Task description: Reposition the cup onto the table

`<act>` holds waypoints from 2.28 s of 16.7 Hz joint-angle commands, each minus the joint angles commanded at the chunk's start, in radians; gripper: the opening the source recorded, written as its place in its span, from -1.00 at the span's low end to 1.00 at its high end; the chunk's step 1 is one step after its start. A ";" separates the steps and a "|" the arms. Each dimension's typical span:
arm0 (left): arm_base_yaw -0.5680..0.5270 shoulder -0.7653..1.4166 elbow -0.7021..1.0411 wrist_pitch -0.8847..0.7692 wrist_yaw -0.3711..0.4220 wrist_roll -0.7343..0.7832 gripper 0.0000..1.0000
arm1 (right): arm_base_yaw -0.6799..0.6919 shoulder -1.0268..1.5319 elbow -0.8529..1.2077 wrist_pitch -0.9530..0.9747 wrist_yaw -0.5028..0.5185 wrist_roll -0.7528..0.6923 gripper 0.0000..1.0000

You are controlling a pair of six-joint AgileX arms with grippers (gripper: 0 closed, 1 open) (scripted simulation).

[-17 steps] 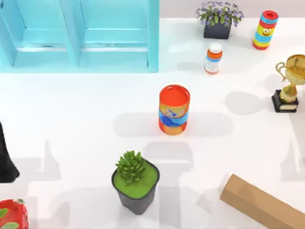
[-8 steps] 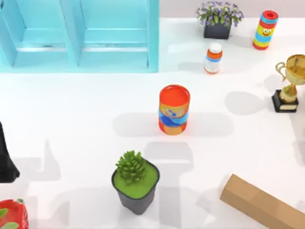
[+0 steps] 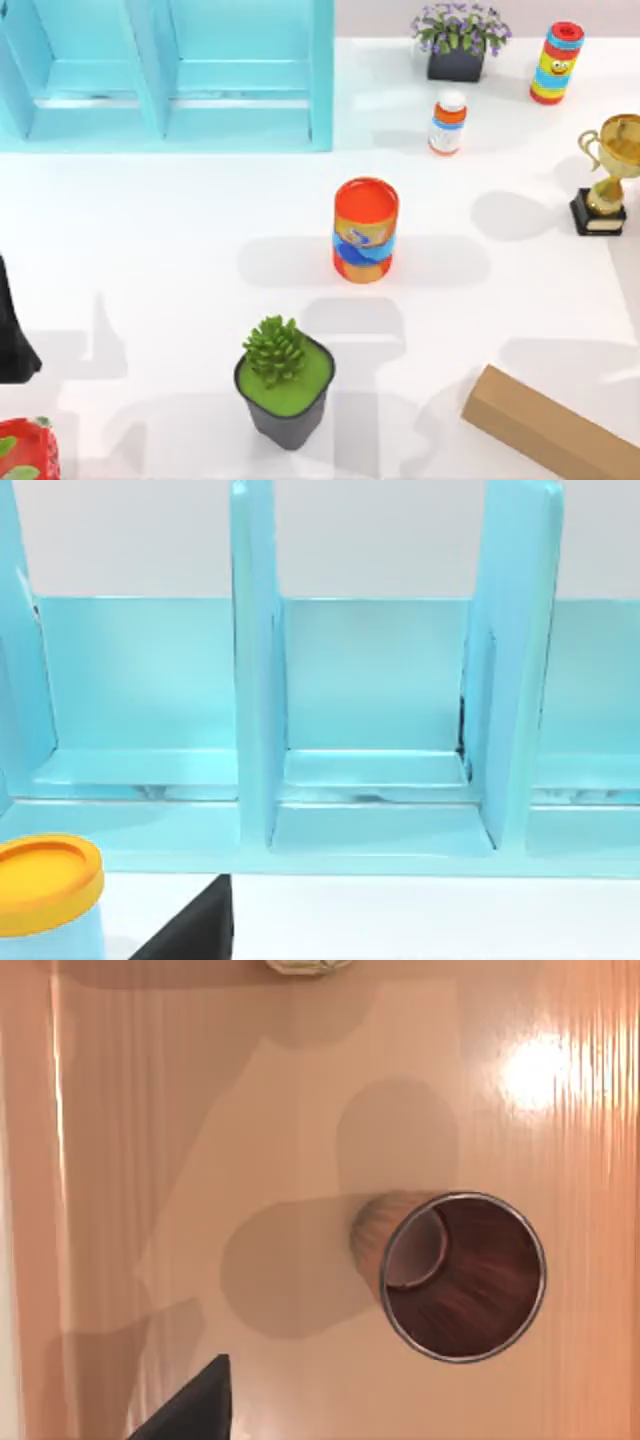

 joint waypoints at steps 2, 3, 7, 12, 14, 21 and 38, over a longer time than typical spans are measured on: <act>0.000 0.000 0.000 0.000 0.000 0.000 1.00 | -0.046 0.142 0.125 -0.111 0.000 -0.045 1.00; 0.000 0.000 0.000 0.000 0.000 0.000 1.00 | -0.065 0.203 0.180 -0.159 0.000 -0.065 1.00; 0.000 0.000 0.000 0.000 0.000 0.000 1.00 | -0.118 0.365 0.331 -0.287 -0.002 -0.119 1.00; 0.000 0.000 0.000 0.000 0.000 0.000 1.00 | -0.125 0.387 0.350 -0.304 -0.003 -0.126 1.00; 0.000 0.000 0.000 0.000 0.000 0.000 1.00 | -0.120 0.384 0.347 -0.301 -0.002 -0.125 1.00; 0.000 0.000 0.000 0.000 0.000 0.000 1.00 | -0.126 0.283 0.262 -0.320 -0.004 -0.130 1.00; 0.000 0.000 0.000 0.000 0.000 0.000 1.00 | -0.121 0.459 0.035 0.084 -0.002 -0.121 1.00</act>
